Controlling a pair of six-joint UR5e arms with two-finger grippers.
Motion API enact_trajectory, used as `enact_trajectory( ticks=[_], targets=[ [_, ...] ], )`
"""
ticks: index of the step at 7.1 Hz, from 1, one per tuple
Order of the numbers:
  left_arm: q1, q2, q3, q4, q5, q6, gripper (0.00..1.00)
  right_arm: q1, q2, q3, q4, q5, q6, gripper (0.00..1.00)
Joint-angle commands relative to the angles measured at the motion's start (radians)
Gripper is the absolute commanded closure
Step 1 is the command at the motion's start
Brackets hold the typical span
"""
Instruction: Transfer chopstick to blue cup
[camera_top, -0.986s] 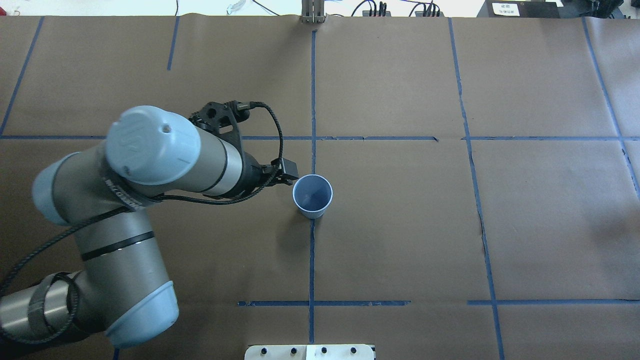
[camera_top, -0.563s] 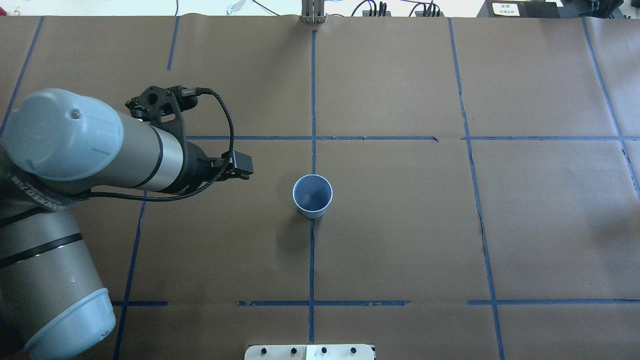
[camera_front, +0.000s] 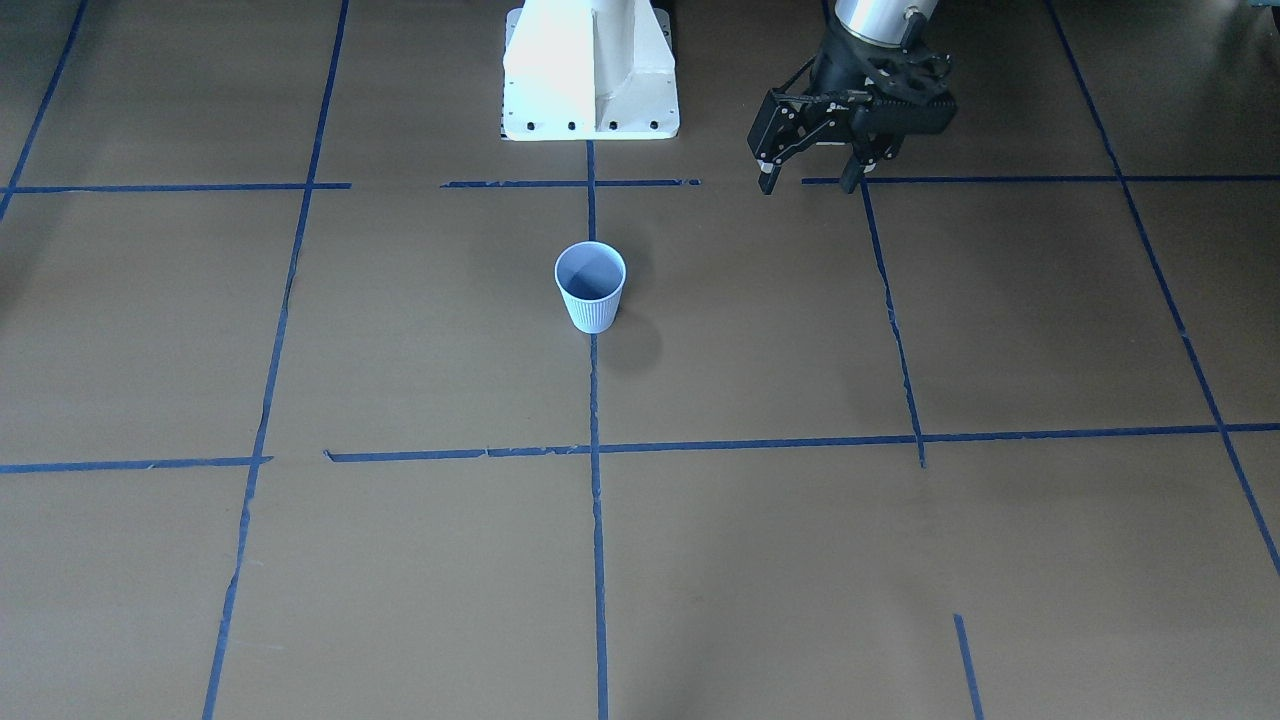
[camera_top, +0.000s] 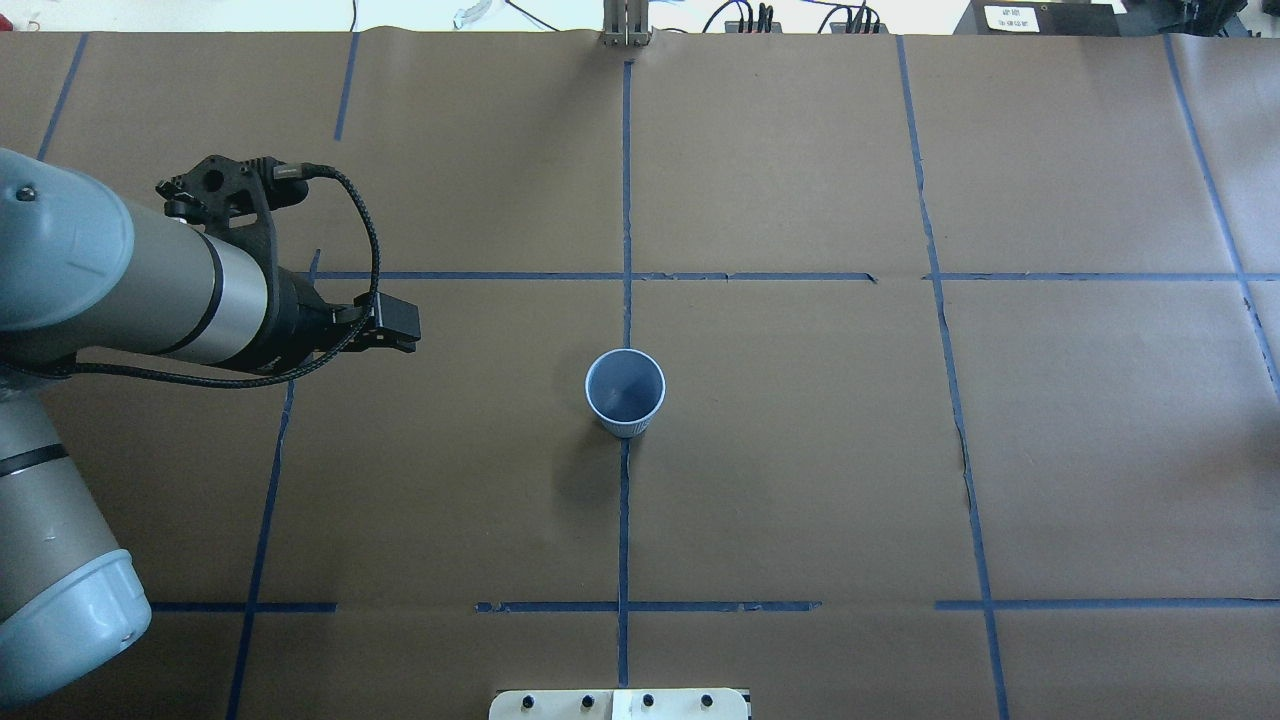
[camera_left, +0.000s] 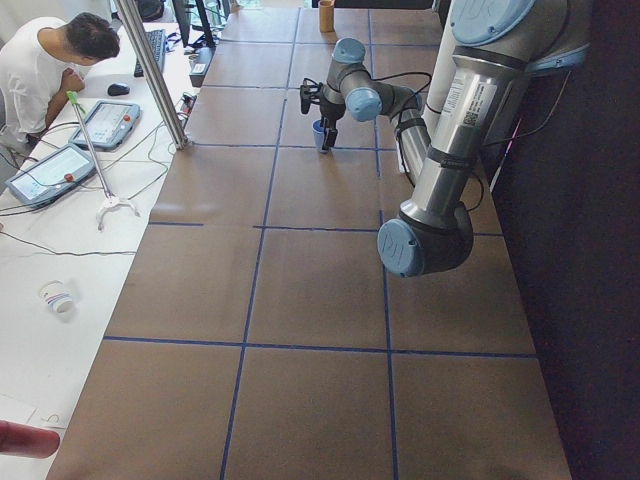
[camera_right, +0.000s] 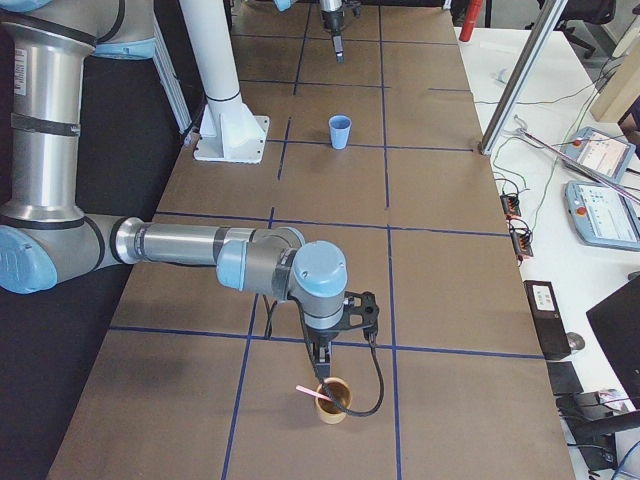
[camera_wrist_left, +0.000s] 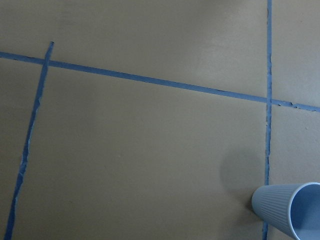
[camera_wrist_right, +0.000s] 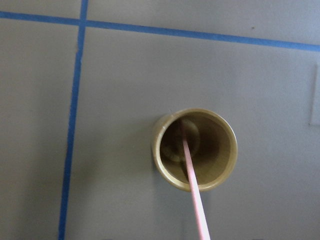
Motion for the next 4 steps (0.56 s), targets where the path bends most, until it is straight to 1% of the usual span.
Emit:
enact_trajectory(
  ticks=[1, 3, 4],
  targets=[
    [-0.004, 0.001, -0.001, 0.0, -0.001, 0.0, 0.0, 0.007, -0.021, -0.126, 0.159, 0.002, 0.006, 0.2],
    [-0.004, 0.001, -0.018, 0.0, -0.001, -0.009, 0.0, 0.007, -0.022, -0.126, 0.158, 0.008, 0.033, 0.46],
    [-0.004, 0.001, -0.022, 0.0, -0.001, -0.009, 0.0, 0.007, -0.022, -0.117, 0.16, 0.011, 0.033, 0.65]
  ],
)
